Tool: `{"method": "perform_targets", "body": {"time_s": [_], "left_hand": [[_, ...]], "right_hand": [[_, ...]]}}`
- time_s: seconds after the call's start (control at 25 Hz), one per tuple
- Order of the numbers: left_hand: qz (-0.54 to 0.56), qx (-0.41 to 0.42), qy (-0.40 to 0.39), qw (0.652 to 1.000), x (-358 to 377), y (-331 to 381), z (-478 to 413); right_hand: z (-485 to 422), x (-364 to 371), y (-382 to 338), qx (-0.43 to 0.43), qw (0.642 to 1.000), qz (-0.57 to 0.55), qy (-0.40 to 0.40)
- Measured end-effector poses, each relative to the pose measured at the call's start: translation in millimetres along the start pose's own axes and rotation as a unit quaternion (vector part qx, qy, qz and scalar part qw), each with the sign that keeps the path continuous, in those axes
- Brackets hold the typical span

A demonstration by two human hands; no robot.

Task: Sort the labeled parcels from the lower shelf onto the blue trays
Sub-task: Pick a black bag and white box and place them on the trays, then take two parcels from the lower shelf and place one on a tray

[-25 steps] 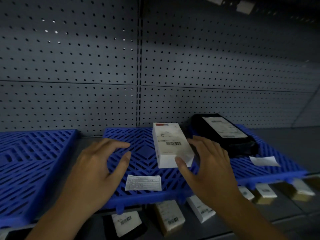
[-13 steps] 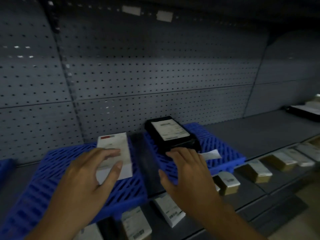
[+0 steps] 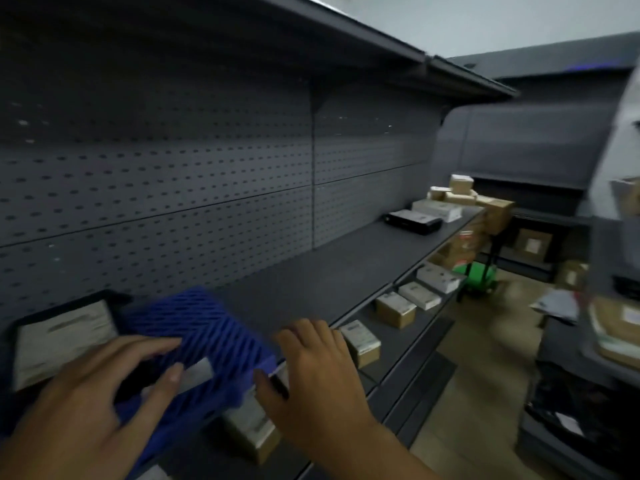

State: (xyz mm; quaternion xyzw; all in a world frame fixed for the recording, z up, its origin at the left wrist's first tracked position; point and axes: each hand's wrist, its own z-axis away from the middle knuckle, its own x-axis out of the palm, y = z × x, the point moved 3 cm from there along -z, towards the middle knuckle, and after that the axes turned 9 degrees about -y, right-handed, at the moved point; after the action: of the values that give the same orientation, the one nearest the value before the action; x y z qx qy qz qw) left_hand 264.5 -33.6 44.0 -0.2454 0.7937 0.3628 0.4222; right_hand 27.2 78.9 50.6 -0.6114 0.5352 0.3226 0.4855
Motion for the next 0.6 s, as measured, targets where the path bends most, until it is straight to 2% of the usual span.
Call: {"method": "perform_targets", "body": {"time_s": [0.24,0.4,0.6], "left_hand": [[0.08,0.111,-0.036,0.99,69,146,-79],[0.172,0.135,-0.094,0.971,133,220,-129],[0.187,0.169,-0.138,0.958,210,291,-199]], "right_hand": [[18,-34,134,0.076,0.997,0.032,0.004],[27,-59,221,0.143,0.987,0.067,0.039],[18,-75,327,0.206,0.974,0.086,0.049]]}}
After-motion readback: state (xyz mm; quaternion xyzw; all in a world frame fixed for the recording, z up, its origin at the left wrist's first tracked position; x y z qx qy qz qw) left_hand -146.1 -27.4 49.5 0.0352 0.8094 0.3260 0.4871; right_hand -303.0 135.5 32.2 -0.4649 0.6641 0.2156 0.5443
